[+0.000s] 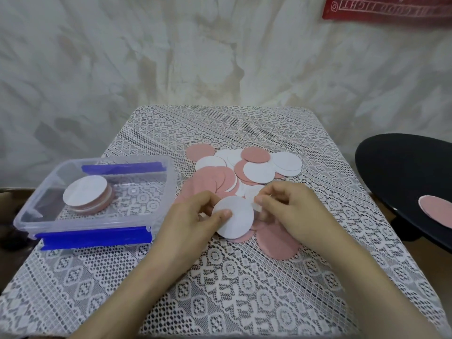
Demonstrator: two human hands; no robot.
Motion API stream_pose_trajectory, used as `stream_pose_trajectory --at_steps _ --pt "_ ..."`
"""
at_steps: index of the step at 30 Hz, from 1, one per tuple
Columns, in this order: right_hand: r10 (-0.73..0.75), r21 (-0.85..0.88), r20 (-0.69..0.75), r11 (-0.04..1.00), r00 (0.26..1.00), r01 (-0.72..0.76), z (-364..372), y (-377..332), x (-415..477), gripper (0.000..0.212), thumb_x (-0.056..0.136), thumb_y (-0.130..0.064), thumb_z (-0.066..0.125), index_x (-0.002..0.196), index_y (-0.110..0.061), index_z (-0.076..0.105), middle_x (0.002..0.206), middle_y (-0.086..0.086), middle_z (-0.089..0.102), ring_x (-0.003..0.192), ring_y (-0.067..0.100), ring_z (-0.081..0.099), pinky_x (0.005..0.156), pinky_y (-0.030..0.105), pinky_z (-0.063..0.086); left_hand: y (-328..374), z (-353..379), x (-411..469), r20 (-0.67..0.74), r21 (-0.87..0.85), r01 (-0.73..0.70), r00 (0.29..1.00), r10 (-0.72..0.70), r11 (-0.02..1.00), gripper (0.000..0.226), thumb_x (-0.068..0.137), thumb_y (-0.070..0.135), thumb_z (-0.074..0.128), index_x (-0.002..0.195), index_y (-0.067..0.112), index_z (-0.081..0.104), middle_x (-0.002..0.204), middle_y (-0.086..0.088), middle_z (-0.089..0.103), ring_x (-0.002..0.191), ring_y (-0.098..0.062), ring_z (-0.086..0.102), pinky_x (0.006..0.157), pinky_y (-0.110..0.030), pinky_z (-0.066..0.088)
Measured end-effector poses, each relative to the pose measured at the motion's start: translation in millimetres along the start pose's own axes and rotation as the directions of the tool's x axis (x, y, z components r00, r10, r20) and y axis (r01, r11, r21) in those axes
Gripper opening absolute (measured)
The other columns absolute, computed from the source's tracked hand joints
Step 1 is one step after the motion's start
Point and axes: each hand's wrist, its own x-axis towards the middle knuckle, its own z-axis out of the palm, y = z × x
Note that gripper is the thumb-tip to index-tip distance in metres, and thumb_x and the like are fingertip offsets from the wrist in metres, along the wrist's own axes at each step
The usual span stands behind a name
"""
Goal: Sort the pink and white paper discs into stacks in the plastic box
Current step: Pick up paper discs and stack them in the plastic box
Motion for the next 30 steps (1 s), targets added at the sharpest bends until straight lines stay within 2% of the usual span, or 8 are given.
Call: stream_pose_trajectory --at_steps 4,7,11,15,21,23,25,30 --pt "0.058 -0.379 -0.067 0.922 0.996 -0.079 -14.4 3.0 6.4 0.023 0.088 -0.046 0.071 0.108 -0.035 0.066 0.083 -0.01 0.062 0.081 0.011 0.059 0.071 0.033 0.043 -2.1 1.0 3.8 -0.029 -0.034 0.037 0.999 -0.038 0.999 0.014 0.088 0.031 0.075 0.08 0.026 0.064 0.075 0.001 0.065 0.055 -0.003 0.051 0.053 -0.014 0.038" --pt "0.075 -0.478 -0.017 0.875 0.997 -0.074 -13.3 2.4 7.9 0.038 0.085 -0.052 0.071 0.117 -0.032 0.066 0.09 -0.015 0.063 0.091 0.013 0.059 0.076 0.033 0.046 -2.9 1.6 5.6 -0.027 -0.014 0.045 0.999 -0.045 0.999 0.011 0.089 0.033 0.072 0.082 0.028 0.065 0.078 0.004 0.066 0.062 -0.011 0.058 0.058 -0.02 0.042" --pt "0.13 -0.395 -0.049 0.908 0.99 -0.139 -11.1 3.7 12.5 0.042 0.079 -0.049 0.077 0.111 -0.034 0.056 0.099 -0.011 0.063 0.091 0.015 0.062 0.077 0.036 0.047 -4.1 1.1 5.6 -0.012 0.013 0.023 1.0 -0.023 1.0 0.006 0.092 0.034 0.068 0.088 0.03 0.066 0.078 0.017 0.064 0.061 -0.002 0.055 0.061 -0.025 0.04" --pt "0.098 -0.337 -0.105 0.933 0.99 -0.128 -12.8 4.8 14.4 0.025 0.087 -0.034 0.074 0.089 -0.026 0.051 0.088 -0.006 0.063 0.077 0.014 0.059 0.068 0.036 0.044 -5.5 1.3 4.4 -0.004 0.011 -0.003 1.0 0.003 1.0 0.005 0.095 0.03 0.065 0.09 0.029 0.066 0.076 0.019 0.062 0.054 0.0 0.05 0.056 -0.021 0.035" --pt "0.042 -0.055 -0.064 0.997 0.997 -0.046 -16.7 7.2 8.6 0.012 0.094 -0.029 0.064 0.09 -0.019 0.069 0.084 -0.003 0.074 0.084 0.021 0.07 0.076 0.047 0.06 -3.9 1.2 3.3 -0.003 0.004 -0.008 1.0 0.008 1.0 0.006 0.095 0.029 0.063 0.091 0.03 0.066 0.079 0.014 0.065 0.056 -0.001 0.051 0.058 -0.027 0.037" --pt "0.055 0.135 0.006 0.989 0.998 -0.055 -17.0 3.9 6.1 0.009 0.098 -0.019 0.064 0.094 -0.016 0.072 0.075 -0.01 0.074 0.071 0.009 0.069 0.06 0.027 0.058 -3.7 1.4 2.8 -0.006 0.009 -0.019 1.0 0.019 1.0 0.007 0.096 0.029 0.061 0.092 0.028 0.067 0.082 0.011 0.067 0.058 -0.004 0.052 0.059 -0.028 0.038" --pt "0.037 0.16 0.109 0.986 0.993 -0.054 -15.0 0.6 0.2 0.008 0.099 -0.012 0.062 0.101 -0.011 0.071 0.057 -0.019 0.064 0.05 -0.005 0.057 0.048 0.01 0.044 -2.7 2.0 1.5 -0.005 -0.001 -0.032 0.999 0.032 0.999 0.01 0.099 0.028 0.058 0.093 0.025 0.066 0.075 0.01 0.066 0.055 -0.006 0.051 0.057 -0.027 0.04" --pt "-0.011 0.086 0.17 0.996 0.985 -0.003 2.2 0.7 -9.5 0.016 0.095 -0.015 0.068 0.106 -0.026 0.072 0.061 -0.022 0.063 0.046 -0.004 0.052 0.047 0.012 0.039 4.0 5.5 -5.0 0.099 -0.136 0.01 0.995 0.004 0.991 0.02 0.104 0.028 0.047 0.099 0.03 0.066 0.052 0.0 0.053 0.041 -0.009 0.046 0.045 -0.026 0.04"
